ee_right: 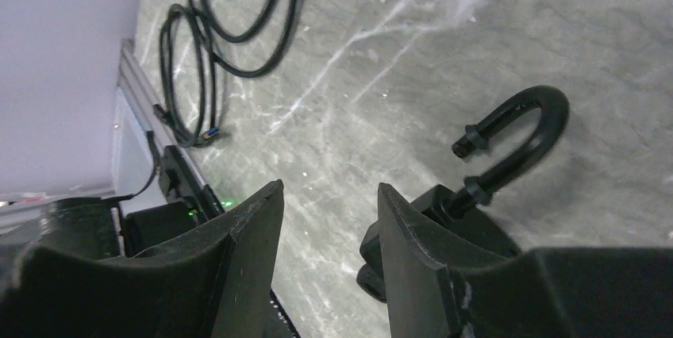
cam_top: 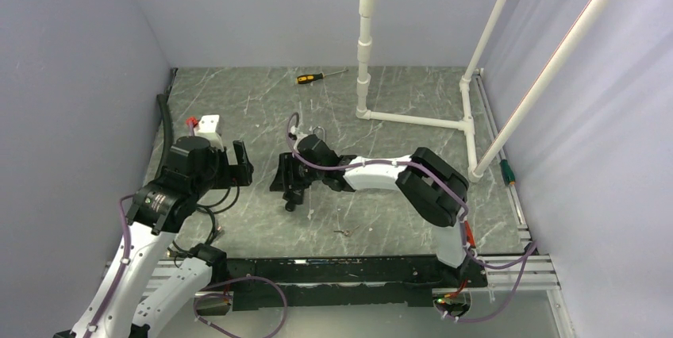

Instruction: Unlock with the key

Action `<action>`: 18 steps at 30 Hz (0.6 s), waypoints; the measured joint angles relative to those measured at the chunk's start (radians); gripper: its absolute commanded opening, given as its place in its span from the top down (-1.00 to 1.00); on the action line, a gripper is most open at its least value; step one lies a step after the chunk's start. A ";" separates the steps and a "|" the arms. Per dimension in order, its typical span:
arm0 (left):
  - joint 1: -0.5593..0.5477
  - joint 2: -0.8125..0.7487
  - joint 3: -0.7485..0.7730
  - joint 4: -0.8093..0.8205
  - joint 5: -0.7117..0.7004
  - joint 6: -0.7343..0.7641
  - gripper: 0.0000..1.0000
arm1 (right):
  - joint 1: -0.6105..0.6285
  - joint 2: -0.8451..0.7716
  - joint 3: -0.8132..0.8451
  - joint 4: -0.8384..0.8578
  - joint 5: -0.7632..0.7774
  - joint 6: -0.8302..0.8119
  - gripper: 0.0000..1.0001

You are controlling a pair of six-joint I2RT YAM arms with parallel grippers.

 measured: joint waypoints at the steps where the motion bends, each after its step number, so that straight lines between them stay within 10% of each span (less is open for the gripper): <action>1: 0.000 0.000 0.000 -0.001 0.002 0.001 -0.99 | 0.000 0.006 0.002 -0.006 0.003 0.002 0.02; 18: 0.001 0.005 0.000 0.007 0.030 0.010 -0.93 | -0.010 -0.021 0.026 -0.167 0.051 -0.081 -0.05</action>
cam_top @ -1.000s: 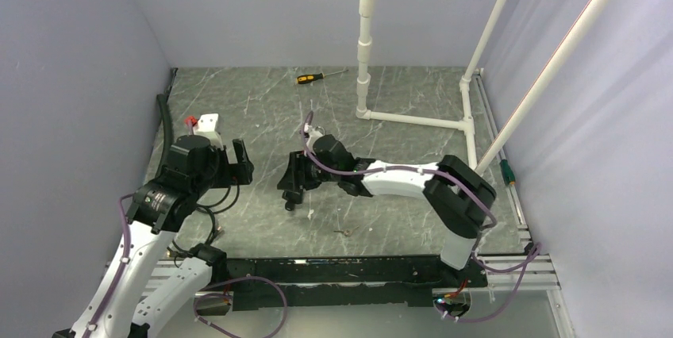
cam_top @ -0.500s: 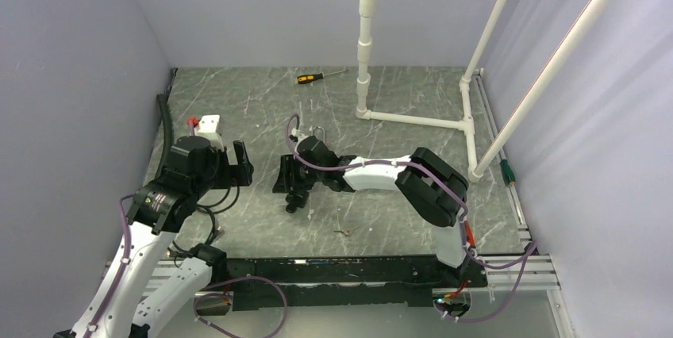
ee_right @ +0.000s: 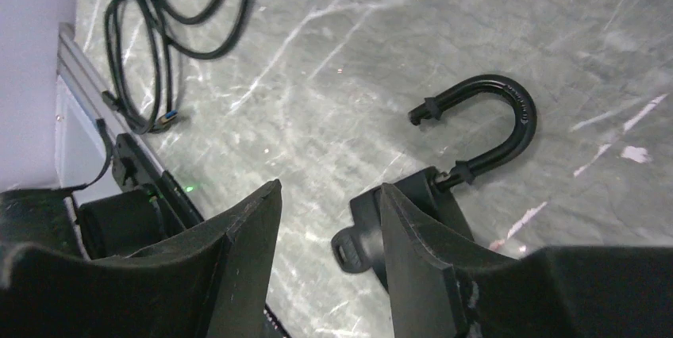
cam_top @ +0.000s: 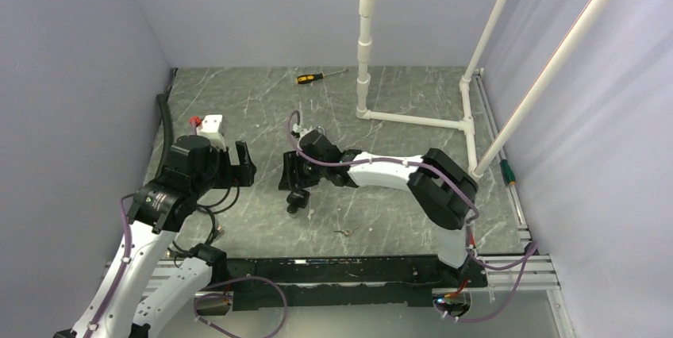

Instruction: Unlock with the key

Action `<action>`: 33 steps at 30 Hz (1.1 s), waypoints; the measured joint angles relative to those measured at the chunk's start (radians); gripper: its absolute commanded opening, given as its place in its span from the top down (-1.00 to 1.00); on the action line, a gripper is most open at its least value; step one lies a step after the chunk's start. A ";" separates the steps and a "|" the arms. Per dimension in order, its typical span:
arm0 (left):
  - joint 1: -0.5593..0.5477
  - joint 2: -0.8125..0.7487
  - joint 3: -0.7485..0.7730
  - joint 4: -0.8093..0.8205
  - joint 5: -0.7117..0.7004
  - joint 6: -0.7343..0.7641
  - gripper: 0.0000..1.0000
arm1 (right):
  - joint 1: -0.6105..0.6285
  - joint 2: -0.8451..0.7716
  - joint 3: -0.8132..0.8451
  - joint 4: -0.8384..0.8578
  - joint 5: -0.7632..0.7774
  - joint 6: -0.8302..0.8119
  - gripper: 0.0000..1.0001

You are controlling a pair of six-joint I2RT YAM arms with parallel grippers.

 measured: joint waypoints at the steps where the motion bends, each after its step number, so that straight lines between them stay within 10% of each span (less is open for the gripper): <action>1: 0.000 0.004 0.000 0.002 0.014 0.007 -0.88 | 0.000 -0.021 0.001 -0.019 0.003 -0.011 -0.07; 14: -0.018 0.298 -0.032 0.076 0.158 -0.042 -0.99 | -0.010 -0.531 -0.150 -0.150 0.270 -0.130 -0.92; 23: -0.288 0.568 -0.102 0.254 0.071 -0.162 -0.99 | -0.026 -0.657 -0.329 -0.221 0.359 -0.150 -0.98; 33: -0.348 0.822 -0.093 0.383 0.055 -0.129 -0.72 | -0.038 -0.781 -0.417 -0.244 0.391 -0.164 -0.98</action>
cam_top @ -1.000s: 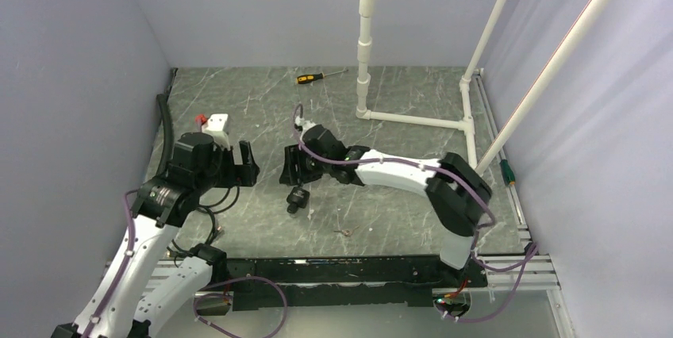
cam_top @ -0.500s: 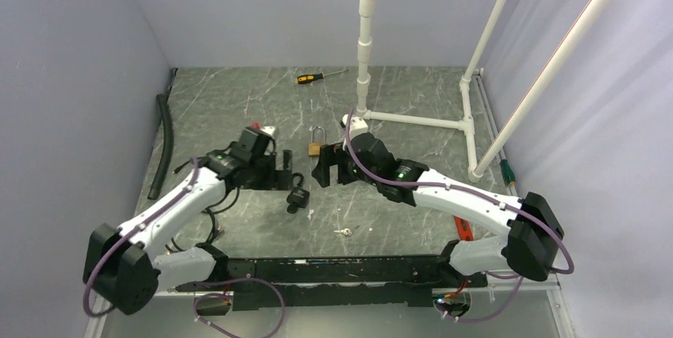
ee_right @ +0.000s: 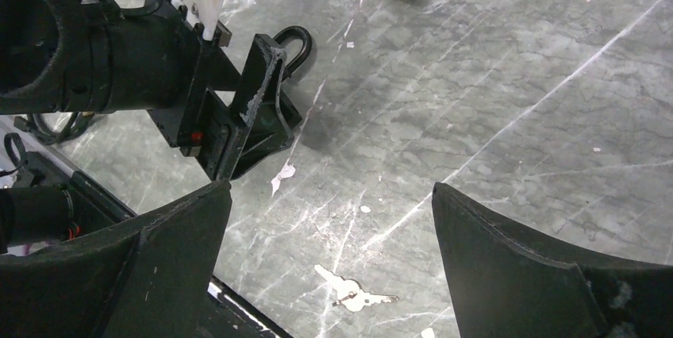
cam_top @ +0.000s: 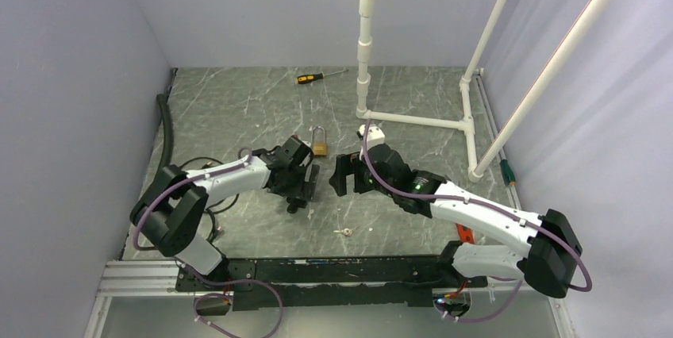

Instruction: Unlock with the key

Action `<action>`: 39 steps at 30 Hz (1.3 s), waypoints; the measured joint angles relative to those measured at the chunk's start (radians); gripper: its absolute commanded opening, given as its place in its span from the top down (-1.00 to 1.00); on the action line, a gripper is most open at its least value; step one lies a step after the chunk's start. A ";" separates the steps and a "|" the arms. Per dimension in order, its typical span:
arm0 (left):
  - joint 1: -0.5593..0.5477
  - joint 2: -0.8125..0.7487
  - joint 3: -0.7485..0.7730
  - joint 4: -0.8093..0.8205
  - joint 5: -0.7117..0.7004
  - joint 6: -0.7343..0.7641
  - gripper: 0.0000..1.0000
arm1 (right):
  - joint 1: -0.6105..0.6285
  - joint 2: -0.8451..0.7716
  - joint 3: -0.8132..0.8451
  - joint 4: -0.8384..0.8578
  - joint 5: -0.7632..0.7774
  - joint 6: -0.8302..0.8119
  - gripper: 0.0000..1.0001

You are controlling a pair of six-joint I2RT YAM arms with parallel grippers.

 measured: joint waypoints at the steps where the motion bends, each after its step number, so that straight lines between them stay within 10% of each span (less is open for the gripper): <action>1: -0.003 0.011 0.000 0.011 0.000 0.004 -0.65 | -0.001 -0.002 -0.003 0.000 0.000 0.000 -0.98; 11: -0.056 0.087 0.043 0.013 -0.114 -0.009 0.08 | -0.003 0.025 -0.007 -0.001 -0.001 -0.003 -0.97; 18: -0.066 0.096 0.057 -0.006 -0.201 -0.040 0.18 | -0.004 0.034 -0.007 -0.003 0.005 0.011 -0.95; 30: 0.261 0.071 0.033 -0.019 -0.241 -0.064 -0.34 | 0.003 0.048 -0.070 -0.061 -0.011 0.212 -0.77; 39: 0.240 -0.008 -0.044 0.048 -0.122 -0.013 -0.96 | 0.169 0.129 -0.082 -0.246 0.089 0.467 -0.80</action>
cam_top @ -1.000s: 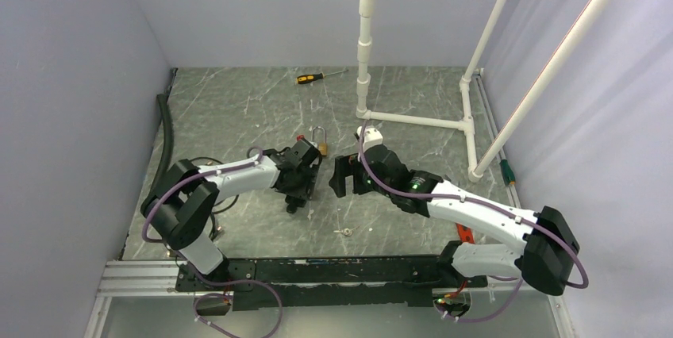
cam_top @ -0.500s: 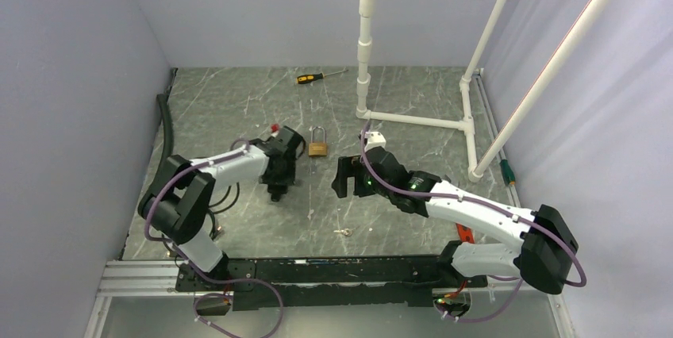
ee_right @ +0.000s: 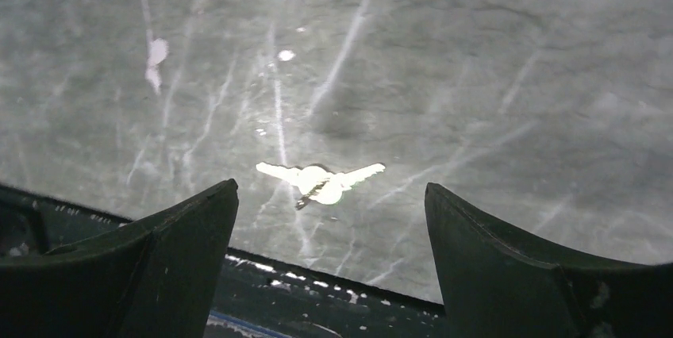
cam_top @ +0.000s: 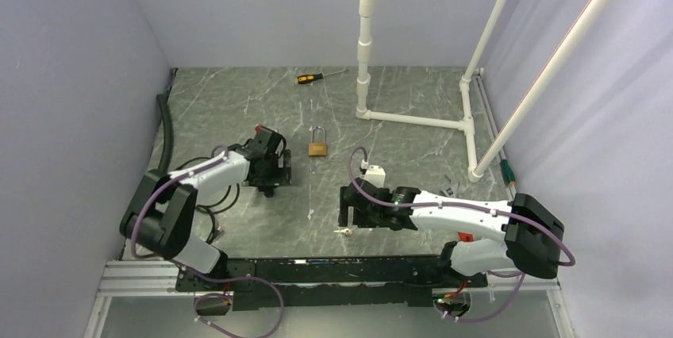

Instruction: Unlock with the key

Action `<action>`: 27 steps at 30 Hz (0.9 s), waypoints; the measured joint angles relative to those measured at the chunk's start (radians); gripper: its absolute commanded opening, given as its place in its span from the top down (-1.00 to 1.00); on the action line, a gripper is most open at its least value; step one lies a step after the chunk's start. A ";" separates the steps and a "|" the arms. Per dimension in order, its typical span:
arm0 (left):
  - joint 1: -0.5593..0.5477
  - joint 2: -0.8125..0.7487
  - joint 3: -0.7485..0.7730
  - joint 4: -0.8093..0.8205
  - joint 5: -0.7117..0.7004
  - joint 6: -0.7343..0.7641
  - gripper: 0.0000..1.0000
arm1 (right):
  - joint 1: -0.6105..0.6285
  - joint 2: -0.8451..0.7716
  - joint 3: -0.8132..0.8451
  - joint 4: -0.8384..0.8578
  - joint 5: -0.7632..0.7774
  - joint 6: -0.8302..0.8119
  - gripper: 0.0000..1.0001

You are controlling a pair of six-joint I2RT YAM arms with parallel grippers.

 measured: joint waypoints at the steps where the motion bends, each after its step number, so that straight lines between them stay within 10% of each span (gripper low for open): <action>1: -0.013 -0.029 -0.016 0.001 0.012 0.008 -0.96 | 0.011 0.001 0.000 -0.023 0.021 0.027 -0.81; 19: -0.263 -0.256 -0.006 -0.088 0.051 0.038 -0.82 | -0.038 -0.198 -0.058 -0.017 -0.012 -0.142 -0.57; 27: -0.289 -0.391 0.230 -0.334 0.015 0.044 -0.83 | 0.047 -0.060 -0.023 -0.116 0.026 0.130 -0.39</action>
